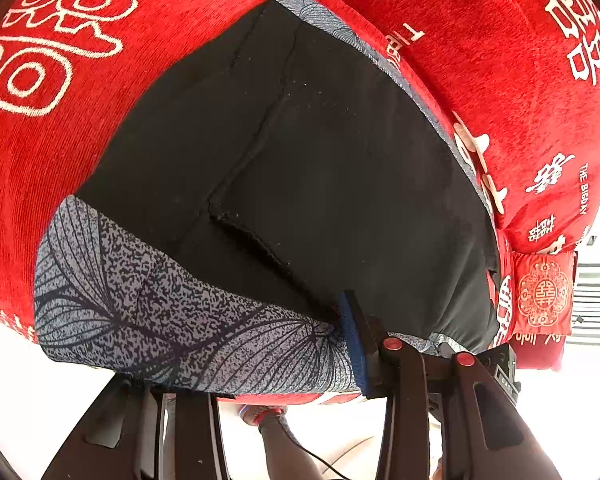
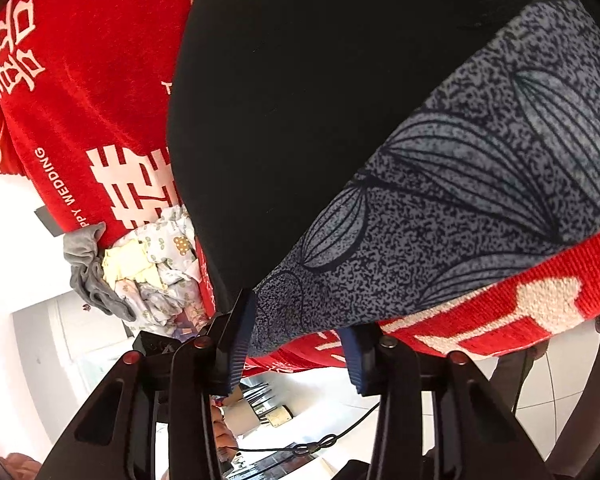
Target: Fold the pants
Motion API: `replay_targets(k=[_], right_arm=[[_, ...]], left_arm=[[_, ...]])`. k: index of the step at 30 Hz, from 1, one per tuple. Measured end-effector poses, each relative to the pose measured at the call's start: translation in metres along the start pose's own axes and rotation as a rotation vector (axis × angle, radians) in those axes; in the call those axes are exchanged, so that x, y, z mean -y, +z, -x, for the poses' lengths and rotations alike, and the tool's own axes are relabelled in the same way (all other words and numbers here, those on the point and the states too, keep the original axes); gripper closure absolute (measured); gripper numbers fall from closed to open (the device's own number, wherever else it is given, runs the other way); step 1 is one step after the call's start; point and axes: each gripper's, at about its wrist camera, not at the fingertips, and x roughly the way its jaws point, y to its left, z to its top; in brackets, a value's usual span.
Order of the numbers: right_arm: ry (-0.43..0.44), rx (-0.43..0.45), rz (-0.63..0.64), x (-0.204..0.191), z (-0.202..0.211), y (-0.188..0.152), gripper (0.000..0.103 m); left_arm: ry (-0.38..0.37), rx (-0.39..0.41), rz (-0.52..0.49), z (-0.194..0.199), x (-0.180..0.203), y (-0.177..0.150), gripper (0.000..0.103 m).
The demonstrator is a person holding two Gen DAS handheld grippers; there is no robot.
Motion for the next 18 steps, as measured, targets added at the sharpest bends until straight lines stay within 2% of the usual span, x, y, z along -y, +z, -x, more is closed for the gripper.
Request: replay_targets(k=[5, 6, 7, 8, 9, 12, 18], right_arm=[[-0.003, 0.005, 0.0, 0.001, 0.0, 0.001, 0.058], [-0.008, 0.007, 0.001, 0.001, 0.0, 0.001, 0.063], [-0.013, 0.013, 0.002, 0.0, 0.0, 0.001, 0.083], [-0.031, 0.022, 0.002, 0.001, 0.001, 0.002, 0.095], [-0.044, 0.029, 0.0, 0.001, 0.003, 0.002, 0.098], [-0.077, 0.048, 0.053, -0.016, 0.01, 0.0, 0.098], [-0.108, 0.075, 0.212, -0.087, 0.032, 0.018, 0.098]], left_arm=[[0.004, -0.001, -0.003, -0.001, 0.0, -0.001, 0.062], [0.008, 0.0, -0.007, -0.002, 0.0, -0.001, 0.062], [0.014, 0.001, -0.011, -0.002, -0.001, -0.002, 0.062], [0.026, 0.005, -0.018, -0.002, 0.0, -0.003, 0.064], [0.035, 0.01, -0.027, -0.001, 0.003, -0.003, 0.069], [0.038, 0.03, -0.052, 0.009, 0.01, -0.001, 0.072], [0.022, 0.101, -0.12, 0.043, 0.046, 0.021, 0.072]])
